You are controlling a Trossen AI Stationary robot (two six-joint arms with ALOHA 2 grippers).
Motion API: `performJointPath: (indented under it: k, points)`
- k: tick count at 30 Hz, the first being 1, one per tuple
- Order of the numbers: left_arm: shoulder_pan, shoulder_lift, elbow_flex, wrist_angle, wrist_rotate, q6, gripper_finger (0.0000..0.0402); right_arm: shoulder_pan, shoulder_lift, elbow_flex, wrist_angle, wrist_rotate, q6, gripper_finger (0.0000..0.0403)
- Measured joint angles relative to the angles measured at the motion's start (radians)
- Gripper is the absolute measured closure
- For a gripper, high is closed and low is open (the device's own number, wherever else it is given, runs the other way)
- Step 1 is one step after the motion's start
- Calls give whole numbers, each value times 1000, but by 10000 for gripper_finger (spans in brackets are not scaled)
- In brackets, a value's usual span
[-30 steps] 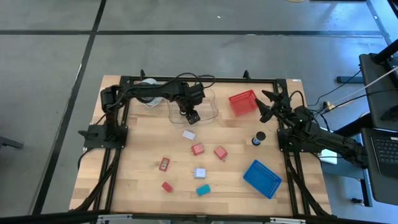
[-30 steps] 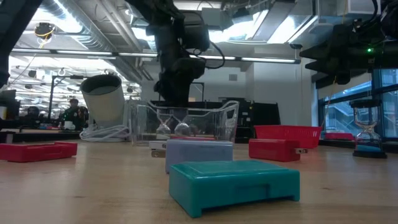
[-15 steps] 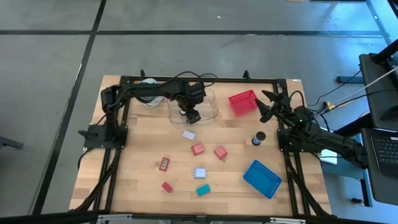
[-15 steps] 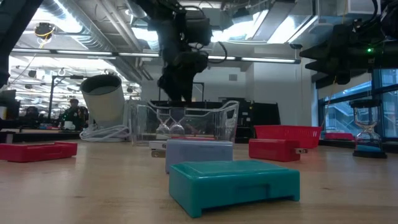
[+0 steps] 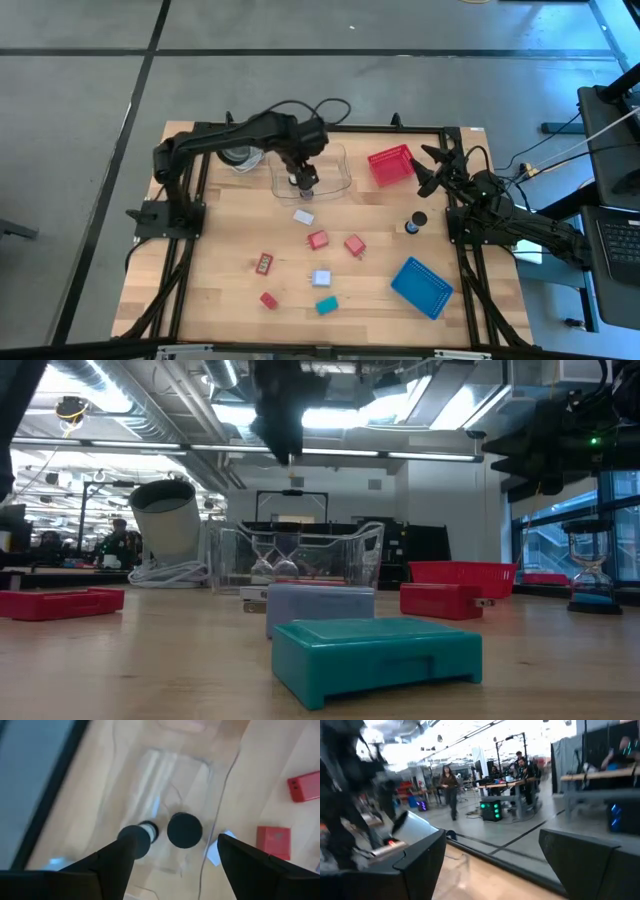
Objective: Pick & Place Office items
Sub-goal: Put the right red charger adapter into the red bin
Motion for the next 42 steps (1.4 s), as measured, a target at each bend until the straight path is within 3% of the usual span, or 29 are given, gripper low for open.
performJointPath:
  k: [5, 12, 20, 26, 33, 42]
  points:
    - [-109, -142, -42, -6, -148, -103, 142, 0, 0, 0, -1, -1, -176, 79]
    - [-324, -338, -177, -29, -347, -373, 157, 0, 0, 0, 0, 0, -172, 79]
    - [-559, -442, -383, -17, -506, -674, 165, 0, 0, 0, 7, -1, 26, 79]
    - [-650, -433, -520, 32, -589, -791, 170, 0, 0, 0, 10, -1, 205, 79]
    - [-671, -411, -650, 209, -646, -727, 177, 0, 0, 0, 12, 49, 233, 79]
    - [-668, -372, -686, 453, -607, -417, 186, 0, 0, 1, 24, 47, 307, 79]
